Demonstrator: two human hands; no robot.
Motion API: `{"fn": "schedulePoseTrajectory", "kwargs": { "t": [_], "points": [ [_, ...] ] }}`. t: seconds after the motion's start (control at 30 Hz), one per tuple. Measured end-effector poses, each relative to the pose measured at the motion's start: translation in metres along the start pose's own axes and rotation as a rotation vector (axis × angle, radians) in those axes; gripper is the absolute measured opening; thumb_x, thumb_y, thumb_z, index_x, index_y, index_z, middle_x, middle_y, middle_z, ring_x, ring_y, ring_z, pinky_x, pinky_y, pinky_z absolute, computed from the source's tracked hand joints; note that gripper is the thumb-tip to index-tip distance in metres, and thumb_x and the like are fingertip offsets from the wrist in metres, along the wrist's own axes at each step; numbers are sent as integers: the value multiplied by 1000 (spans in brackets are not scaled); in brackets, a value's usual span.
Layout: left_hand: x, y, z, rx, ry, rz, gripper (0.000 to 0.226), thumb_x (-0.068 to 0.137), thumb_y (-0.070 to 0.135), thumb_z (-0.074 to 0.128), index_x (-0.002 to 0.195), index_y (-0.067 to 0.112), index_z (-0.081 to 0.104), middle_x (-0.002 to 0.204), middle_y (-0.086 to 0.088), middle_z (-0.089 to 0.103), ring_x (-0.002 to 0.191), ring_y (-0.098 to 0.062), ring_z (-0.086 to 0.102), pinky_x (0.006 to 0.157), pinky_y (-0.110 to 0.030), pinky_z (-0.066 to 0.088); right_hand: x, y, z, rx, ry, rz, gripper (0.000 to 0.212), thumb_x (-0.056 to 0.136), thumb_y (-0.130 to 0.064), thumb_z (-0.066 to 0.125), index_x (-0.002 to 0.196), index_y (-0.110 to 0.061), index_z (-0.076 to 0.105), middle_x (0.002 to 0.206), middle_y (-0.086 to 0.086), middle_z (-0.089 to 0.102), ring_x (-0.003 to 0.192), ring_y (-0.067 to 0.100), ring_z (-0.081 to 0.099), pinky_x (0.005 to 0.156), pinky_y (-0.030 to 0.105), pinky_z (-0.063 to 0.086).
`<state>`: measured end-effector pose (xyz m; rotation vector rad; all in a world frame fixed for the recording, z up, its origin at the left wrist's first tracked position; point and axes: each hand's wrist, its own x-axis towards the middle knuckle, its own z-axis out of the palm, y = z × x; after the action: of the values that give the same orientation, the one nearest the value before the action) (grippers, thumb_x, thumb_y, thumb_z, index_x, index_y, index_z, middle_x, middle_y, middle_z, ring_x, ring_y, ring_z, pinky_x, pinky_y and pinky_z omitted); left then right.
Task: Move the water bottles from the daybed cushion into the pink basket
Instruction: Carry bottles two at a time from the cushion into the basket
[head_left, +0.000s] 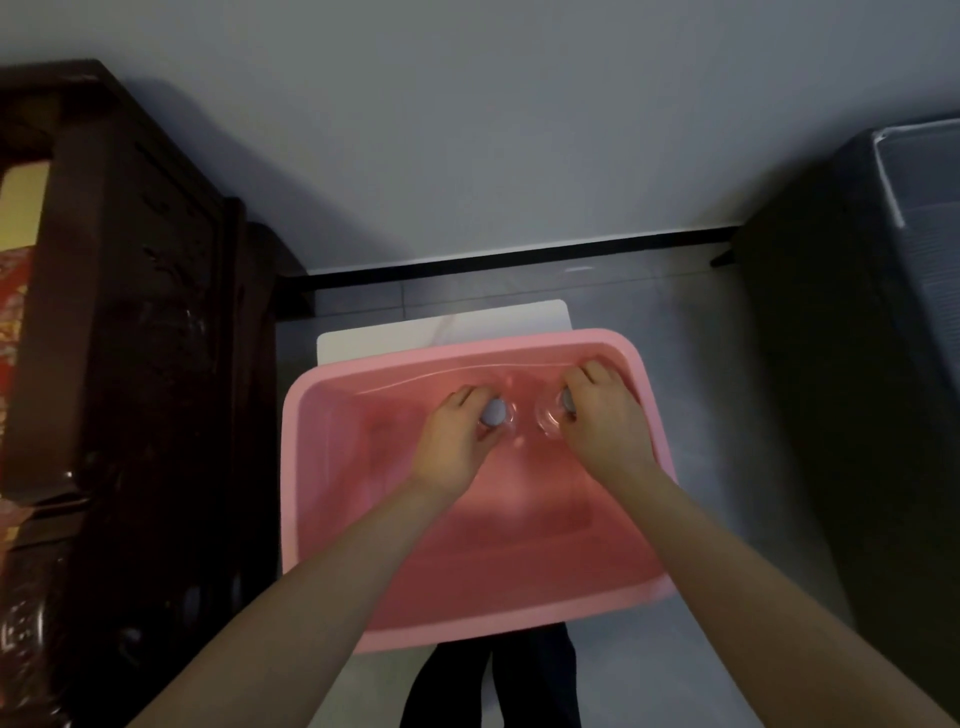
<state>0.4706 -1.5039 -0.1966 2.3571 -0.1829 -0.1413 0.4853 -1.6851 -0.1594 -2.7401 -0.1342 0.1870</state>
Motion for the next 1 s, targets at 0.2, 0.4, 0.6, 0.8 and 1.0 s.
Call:
{"fn": "schedulePoseTrajectory", "kwargs": {
  "t": [0.2, 0.4, 0.6, 0.8, 1.0],
  "points": [
    [4, 10, 4, -9, -2, -25, 33, 76, 9, 71, 108, 5, 63, 104, -14, 66, 94, -32, 60, 79, -26, 38, 4, 1, -3, 26, -103, 70, 25, 80, -9, 58, 103, -1, 56, 113, 17, 52, 109, 34, 48, 83, 42, 42],
    [13, 23, 17, -11, -23, -70, 33, 76, 9, 68, 108, 6, 63, 105, -13, 66, 96, -31, 59, 81, -30, 39, 2, 8, 2, 58, -136, 56, 34, 75, -10, 67, 107, -3, 58, 112, 14, 53, 110, 32, 47, 88, 40, 42],
    [8, 34, -2, -9, -130, -93, 56, 75, 14, 74, 126, 6, 52, 123, -14, 56, 116, -31, 50, 95, -30, 36, -10, 8, -15, 62, -176, 23, 35, 77, -16, 66, 109, -8, 56, 114, 9, 52, 115, 29, 46, 89, 39, 43],
    [0, 55, -109, 161, 84, -11, 53, 85, 30, 65, 130, 7, 50, 129, -10, 54, 124, -27, 46, 106, -40, 38, -5, -35, -89, 75, -35, -58, 50, 83, -23, 60, 131, -11, 49, 131, 7, 50, 125, 28, 41, 91, 42, 46],
    [-30, 60, -259, 350, 436, -75, 61, 87, 33, 58, 138, 3, 43, 144, -18, 43, 137, -35, 34, 114, -48, 28, 22, -138, -157, 20, 139, -329, 61, 84, -46, 38, 127, -7, 54, 132, 16, 53, 126, 34, 42, 100, 45, 42]
  ]
}}
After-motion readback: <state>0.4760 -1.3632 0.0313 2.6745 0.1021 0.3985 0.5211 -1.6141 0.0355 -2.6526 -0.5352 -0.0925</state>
